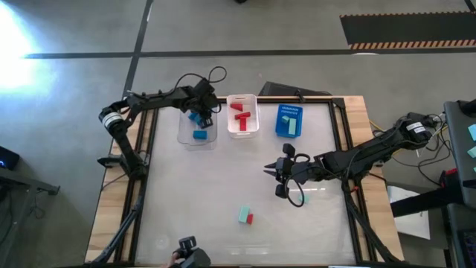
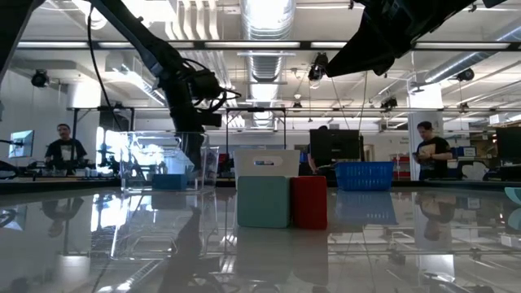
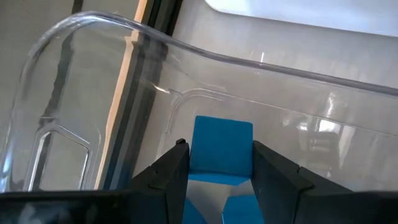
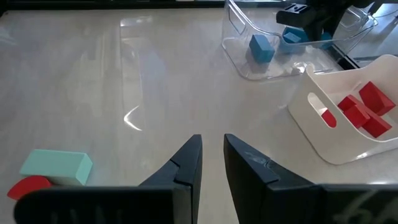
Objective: Sort & place blocks by color
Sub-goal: Put the blue block into the transparent bin, then put the light blue block into the blue bin
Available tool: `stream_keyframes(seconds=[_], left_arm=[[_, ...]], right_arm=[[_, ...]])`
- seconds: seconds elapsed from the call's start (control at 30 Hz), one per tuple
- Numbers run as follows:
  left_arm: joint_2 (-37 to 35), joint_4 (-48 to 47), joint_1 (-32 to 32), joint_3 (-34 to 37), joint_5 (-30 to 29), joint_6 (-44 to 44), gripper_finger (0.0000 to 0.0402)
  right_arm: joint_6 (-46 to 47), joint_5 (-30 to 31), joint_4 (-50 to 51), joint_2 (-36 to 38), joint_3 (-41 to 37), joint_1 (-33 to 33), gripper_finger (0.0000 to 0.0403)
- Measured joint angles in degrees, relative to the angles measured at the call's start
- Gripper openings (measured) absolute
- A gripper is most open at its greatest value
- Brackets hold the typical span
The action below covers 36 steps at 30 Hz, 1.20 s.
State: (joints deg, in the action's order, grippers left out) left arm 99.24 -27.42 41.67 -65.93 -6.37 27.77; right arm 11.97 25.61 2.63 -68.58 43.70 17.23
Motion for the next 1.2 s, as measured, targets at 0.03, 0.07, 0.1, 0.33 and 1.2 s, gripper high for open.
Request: stream_keyframes(seconds=[0.03, 0.07, 0.1, 0.33, 1.2], left_arm=[[0.0, 0.0, 0.0, 0.0, 0.0, 0.0, 0.0135], [0.0, 0.0, 0.0, 0.0, 0.0, 0.0, 0.0135], [0.0, 0.0, 0.0, 0.0, 0.0, 0.0, 0.0135], [0.0, 0.0, 0.0, 0.0, 0.0, 0.0, 0.0135], [0.0, 0.0, 0.0, 0.0, 0.1, 0.2, 0.0179]], right_arm=[[0.0, 0.0, 0.0, 0.0, 0.0, 0.0, 0.0057], [0.0, 0.0, 0.0, 0.0, 0.0, 0.0, 0.0057], [0.0, 0.0, 0.0, 0.0, 0.0, 0.0, 0.0057], [0.0, 0.0, 0.0, 0.0, 0.0, 0.0, 0.0057], [0.0, 0.0, 0.0, 0.0, 0.0, 0.0, 0.0057]])
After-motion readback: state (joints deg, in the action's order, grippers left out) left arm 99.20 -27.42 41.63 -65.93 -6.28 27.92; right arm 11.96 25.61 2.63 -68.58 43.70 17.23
